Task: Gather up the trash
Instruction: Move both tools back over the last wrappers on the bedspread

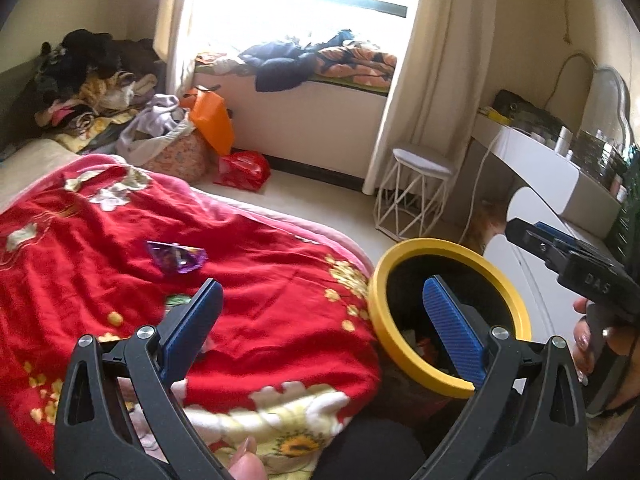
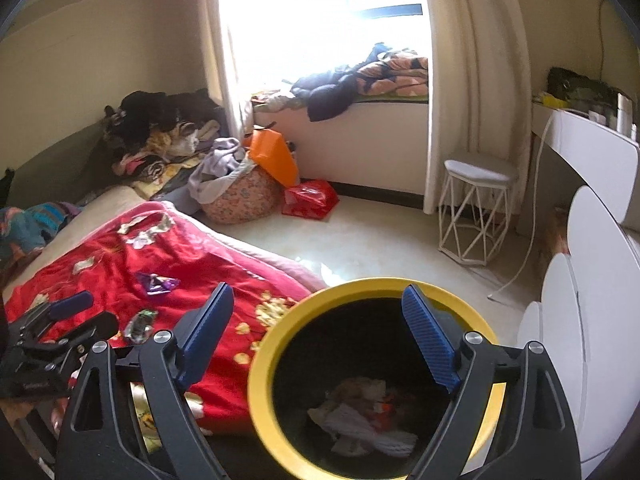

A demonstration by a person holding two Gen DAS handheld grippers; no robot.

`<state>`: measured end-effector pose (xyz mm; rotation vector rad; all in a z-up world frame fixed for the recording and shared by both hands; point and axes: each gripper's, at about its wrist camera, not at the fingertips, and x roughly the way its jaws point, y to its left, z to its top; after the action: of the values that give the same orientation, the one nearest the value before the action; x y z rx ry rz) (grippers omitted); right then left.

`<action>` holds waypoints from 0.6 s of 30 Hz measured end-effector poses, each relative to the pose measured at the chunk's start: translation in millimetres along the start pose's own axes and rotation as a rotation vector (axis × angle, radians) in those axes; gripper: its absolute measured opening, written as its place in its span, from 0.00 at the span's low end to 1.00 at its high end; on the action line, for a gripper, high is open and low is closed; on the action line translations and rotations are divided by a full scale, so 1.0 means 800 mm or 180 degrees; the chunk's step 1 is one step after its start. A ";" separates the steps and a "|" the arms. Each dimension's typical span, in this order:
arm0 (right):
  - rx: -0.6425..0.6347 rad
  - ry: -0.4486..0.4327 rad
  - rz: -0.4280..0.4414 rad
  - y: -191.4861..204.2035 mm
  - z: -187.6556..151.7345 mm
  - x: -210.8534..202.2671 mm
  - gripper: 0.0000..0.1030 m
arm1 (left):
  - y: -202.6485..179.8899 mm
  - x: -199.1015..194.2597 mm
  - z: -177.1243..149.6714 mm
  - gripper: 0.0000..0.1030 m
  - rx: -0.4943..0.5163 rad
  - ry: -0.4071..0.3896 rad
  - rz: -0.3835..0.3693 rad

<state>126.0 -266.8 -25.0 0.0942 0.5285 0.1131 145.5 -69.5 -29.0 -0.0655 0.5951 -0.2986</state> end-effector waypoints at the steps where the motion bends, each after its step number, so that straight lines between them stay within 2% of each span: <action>1: -0.0021 -0.0002 0.0013 0.003 0.000 0.000 0.81 | 0.005 -0.002 0.000 0.89 -0.0015 -0.0005 0.0017; 9: -0.0186 0.0022 0.0181 0.044 0.006 0.006 0.82 | 0.041 -0.012 -0.004 0.89 -0.0114 -0.0032 0.0180; 18: -0.0401 0.0127 0.0419 0.101 0.017 0.036 0.83 | 0.103 -0.014 -0.023 0.89 -0.0336 0.0090 0.0444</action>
<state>150.9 -183.7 -18.1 0.0036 0.5536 0.2768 147.6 12.8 -49.8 -0.1210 0.6402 -0.1329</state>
